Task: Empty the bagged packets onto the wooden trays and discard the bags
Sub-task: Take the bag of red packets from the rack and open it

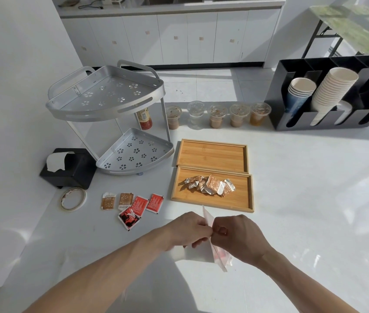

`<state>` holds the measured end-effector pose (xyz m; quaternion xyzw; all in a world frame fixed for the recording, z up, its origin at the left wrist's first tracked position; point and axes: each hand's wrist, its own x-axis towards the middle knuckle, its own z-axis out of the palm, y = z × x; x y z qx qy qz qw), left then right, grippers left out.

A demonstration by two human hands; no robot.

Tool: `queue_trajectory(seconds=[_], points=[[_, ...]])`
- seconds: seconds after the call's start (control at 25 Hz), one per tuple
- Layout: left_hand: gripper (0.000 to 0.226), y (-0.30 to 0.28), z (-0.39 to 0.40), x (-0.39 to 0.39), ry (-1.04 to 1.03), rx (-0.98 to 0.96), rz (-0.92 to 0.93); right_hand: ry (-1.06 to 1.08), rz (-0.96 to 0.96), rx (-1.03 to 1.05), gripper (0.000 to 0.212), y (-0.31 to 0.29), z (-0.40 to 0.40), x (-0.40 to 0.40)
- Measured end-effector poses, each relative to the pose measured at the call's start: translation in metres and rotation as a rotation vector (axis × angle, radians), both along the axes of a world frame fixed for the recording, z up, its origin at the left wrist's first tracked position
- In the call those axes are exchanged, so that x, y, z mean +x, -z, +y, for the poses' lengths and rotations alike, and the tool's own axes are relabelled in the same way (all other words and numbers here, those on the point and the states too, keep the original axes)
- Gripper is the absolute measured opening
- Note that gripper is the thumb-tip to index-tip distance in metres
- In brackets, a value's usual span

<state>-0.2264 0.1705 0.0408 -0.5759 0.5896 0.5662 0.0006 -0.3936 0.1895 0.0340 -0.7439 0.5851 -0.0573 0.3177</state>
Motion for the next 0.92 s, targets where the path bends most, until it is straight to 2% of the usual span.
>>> queue_trajectory(seconds=[0.12,0.28,0.44,0.6,0.68,0.76,0.84,0.92], points=[[0.024,-0.004,-0.001,-0.004,-0.043,-0.041,-0.032,0.044,0.058,-0.073,0.022,-0.003,-0.002,-0.003],[0.025,-0.007,-0.006,0.019,-0.008,-0.144,-0.132,0.192,0.187,-0.187,0.014,-0.01,-0.013,-0.038],[0.03,-0.01,-0.007,0.028,-0.001,-0.16,-0.15,0.095,0.335,-0.234,0.014,-0.009,-0.007,-0.051],[0.029,-0.011,-0.004,0.023,-0.034,-0.135,-0.12,0.12,0.374,-0.221,0.012,-0.011,-0.007,-0.051],[0.027,-0.011,-0.002,0.019,-0.071,-0.113,-0.06,0.173,0.335,-0.272,0.01,-0.018,-0.005,-0.049],[0.026,-0.011,0.003,0.008,-0.129,-0.085,0.033,0.25,0.222,-0.293,0.021,-0.024,-0.001,-0.037],[0.026,-0.01,0.009,-0.004,-0.183,-0.07,0.09,0.278,0.16,-0.159,0.05,-0.023,-0.006,-0.017],[0.025,-0.008,0.014,-0.013,-0.196,-0.075,0.112,0.341,0.123,0.013,0.063,-0.018,-0.019,-0.004]])
